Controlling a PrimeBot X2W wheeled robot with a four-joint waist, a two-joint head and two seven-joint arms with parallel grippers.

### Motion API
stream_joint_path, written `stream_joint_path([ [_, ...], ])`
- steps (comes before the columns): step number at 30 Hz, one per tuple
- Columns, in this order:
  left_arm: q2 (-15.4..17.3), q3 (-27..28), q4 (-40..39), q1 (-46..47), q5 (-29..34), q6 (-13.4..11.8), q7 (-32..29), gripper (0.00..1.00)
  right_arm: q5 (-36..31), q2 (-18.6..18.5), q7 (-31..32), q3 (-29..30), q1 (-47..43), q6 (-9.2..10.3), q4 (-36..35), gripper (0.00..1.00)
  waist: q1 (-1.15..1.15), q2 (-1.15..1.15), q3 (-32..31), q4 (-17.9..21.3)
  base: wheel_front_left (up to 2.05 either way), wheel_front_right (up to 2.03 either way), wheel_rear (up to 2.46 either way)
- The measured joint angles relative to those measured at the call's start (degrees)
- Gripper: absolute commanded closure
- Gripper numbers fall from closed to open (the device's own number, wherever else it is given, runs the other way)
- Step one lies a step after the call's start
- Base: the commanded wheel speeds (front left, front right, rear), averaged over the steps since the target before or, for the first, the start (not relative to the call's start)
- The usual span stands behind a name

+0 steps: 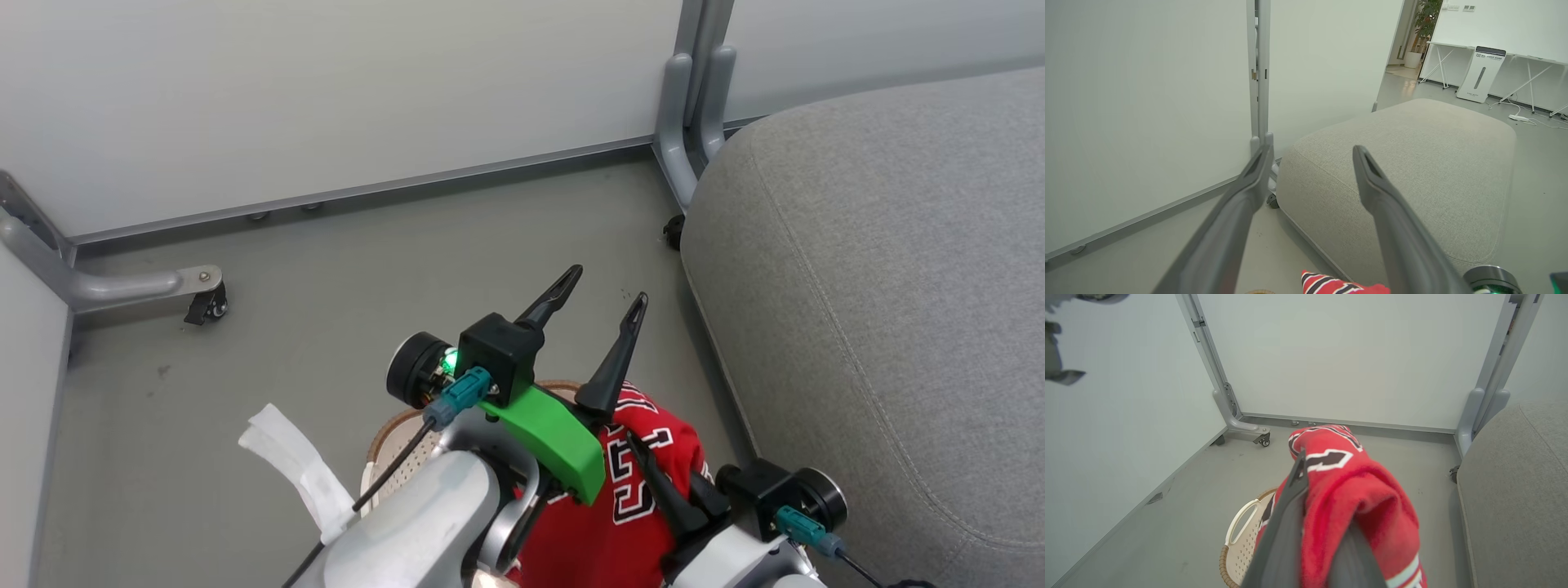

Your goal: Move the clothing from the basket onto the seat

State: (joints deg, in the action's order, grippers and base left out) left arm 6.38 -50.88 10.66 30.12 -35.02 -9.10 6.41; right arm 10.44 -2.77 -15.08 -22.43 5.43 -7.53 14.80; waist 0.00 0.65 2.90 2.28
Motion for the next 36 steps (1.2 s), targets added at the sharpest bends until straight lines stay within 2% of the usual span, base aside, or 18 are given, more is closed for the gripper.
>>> stream_joint_path([
  [4, 0.7, -0.5, 1.3, 0.2, 1.6, -0.7, 0.9, 0.0, 0.0, 0.0, 0.0, -0.1, 0.4, 0.0, 0.1, 1.0, 0.0, 0.0, 0.3, 0.0, 0.0, 0.0, 0.0],
  [9, 1.9, -0.8, 3.2, 0.1, 2.5, -0.2, 3.7, 0.0, 0.0, 0.0, 0.0, -0.3, 1.1, 0.0, 0.0, 1.0, 0.0, 0.0, 0.8, 0.5, 0.0, 0.0, 0.0],
  [13, 3.3, -0.8, 4.6, -0.7, 2.2, 2.7, 5.9, 0.0, 0.0, 0.0, 0.0, 1.1, 1.7, 0.0, -1.2, 1.0, 0.0, 0.0, 1.7, 1.3, 0.0, 0.0, 0.0],
  [16, 4.8, -1.6, 5.2, -1.0, 2.4, 6.8, 7.5, 0.0, 0.0, 0.0, 0.0, 2.7, 2.3, 0.0, -2.5, 1.0, 0.0, 0.0, 2.4, 2.1, 0.0, 0.0, 0.0],
  [22, 6.6, 0.1, 6.7, -2.9, 4.4, 11.1, 8.5, 0.0, -0.3, 0.0, 0.0, 6.9, 2.9, 0.0, -6.3, 1.0, 0.0, 0.0, 4.4, 4.4, 0.0, 0.0, 0.0],
  [30, 6.6, 7.4, 1.7, -8.1, 11.7, 13.3, 8.6, 0.0, -0.8, 0.0, 0.0, 12.9, 2.1, 0.0, -12.4, 1.0, 0.0, 0.0, 7.1, 8.5, 0.0, 0.0, 0.0],
  [36, 6.3, 10.2, 0.0, -11.8, 15.6, 15.2, 8.6, 0.0, -0.8, -0.1, 0.0, 16.2, -1.4, 0.0, -16.8, 1.0, 0.0, 0.0, 8.9, 12.7, 0.0, 0.0, 0.0],
])
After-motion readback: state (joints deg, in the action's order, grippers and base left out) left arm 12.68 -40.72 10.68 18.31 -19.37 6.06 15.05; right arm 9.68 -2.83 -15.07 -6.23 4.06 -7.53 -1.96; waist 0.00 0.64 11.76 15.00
